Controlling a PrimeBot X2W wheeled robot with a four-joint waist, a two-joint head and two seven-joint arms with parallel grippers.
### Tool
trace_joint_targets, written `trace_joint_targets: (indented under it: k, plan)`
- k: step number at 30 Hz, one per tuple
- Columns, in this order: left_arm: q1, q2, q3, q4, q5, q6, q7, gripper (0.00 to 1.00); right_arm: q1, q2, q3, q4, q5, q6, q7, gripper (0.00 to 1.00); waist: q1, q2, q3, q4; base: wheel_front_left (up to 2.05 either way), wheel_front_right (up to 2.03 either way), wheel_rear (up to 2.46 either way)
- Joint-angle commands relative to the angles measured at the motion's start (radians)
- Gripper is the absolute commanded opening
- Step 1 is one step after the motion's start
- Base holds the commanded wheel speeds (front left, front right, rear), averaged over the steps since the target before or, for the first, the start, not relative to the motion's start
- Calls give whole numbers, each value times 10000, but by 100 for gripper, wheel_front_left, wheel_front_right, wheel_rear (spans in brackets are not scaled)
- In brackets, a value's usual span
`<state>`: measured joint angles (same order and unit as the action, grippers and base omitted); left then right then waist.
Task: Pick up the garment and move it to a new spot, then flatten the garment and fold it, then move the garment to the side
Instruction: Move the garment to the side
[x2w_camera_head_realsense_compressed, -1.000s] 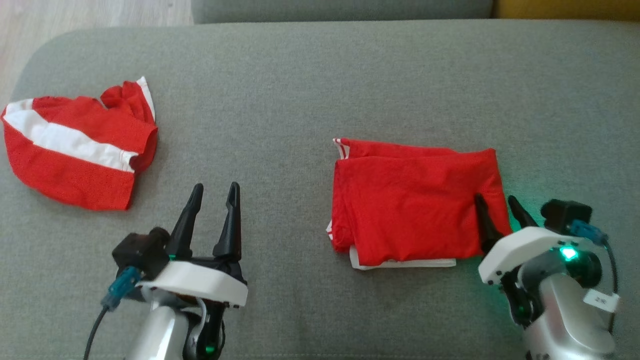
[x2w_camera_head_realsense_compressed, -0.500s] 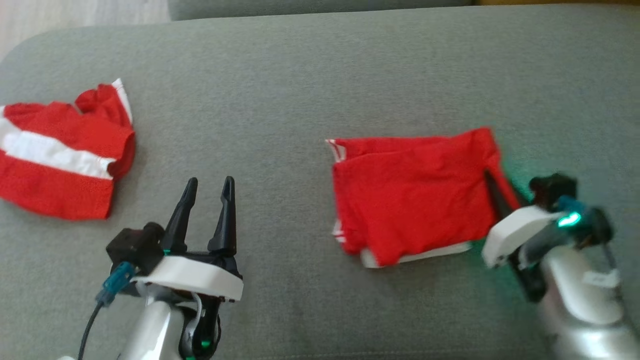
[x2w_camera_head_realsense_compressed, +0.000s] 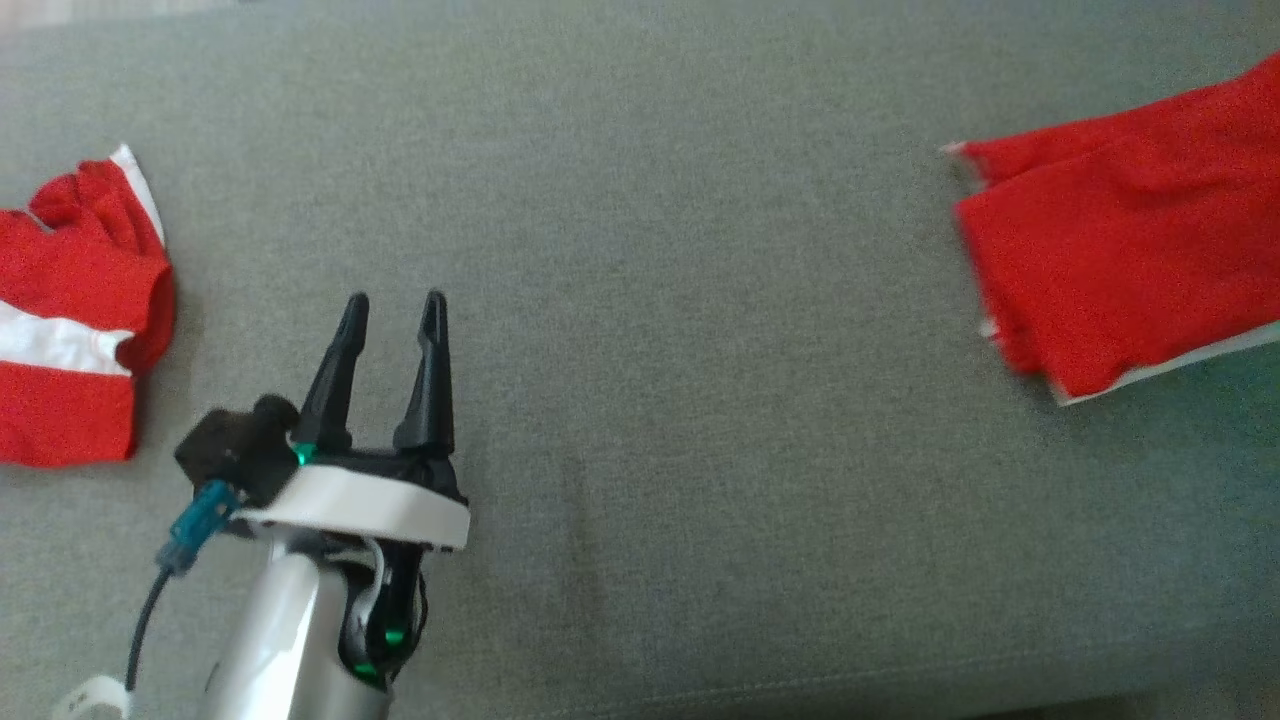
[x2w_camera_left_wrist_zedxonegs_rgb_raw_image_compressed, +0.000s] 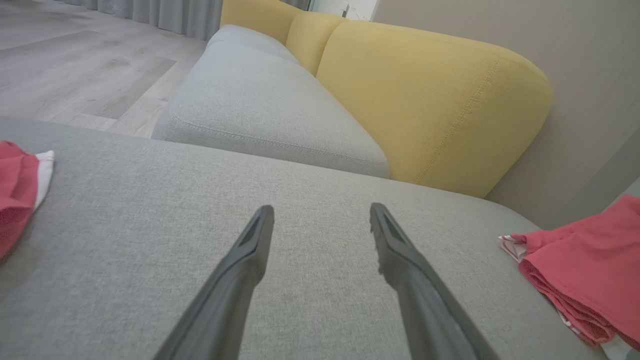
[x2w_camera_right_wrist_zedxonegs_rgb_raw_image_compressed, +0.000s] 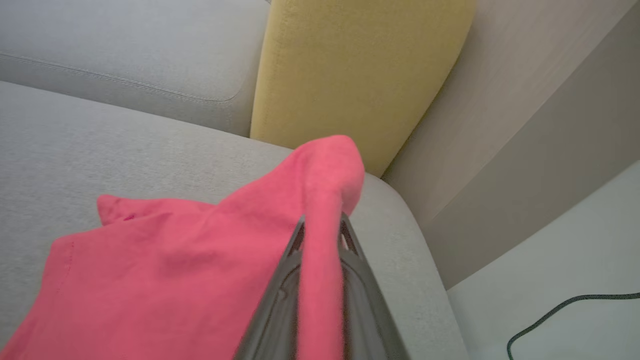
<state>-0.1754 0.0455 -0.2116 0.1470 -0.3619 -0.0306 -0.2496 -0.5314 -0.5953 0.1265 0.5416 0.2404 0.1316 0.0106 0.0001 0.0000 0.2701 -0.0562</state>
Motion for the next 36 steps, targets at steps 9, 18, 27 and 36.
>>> trace_joint_targets:
  k: [9,18,27,36]
  plan:
    - [-701,47,474,-295,178,-214,-122,100,-623,-143,-1534,10,-446,-9,477,0,-1,0,669,41,0,0,0]
    - [-688,47,500,-184,148,-237,-122,100,-474,398,-2556,-186,-857,-9,761,65,-1,0,664,131,0,0,0]
    - [-661,47,493,-53,32,-194,-122,100,-281,888,-2659,-761,-824,-9,860,100,-1,0,219,206,0,0,0]
    - [-277,47,494,-51,-171,0,-122,100,116,2429,-1916,-1960,-373,-9,413,100,-1,0,-1082,523,0,0,0]
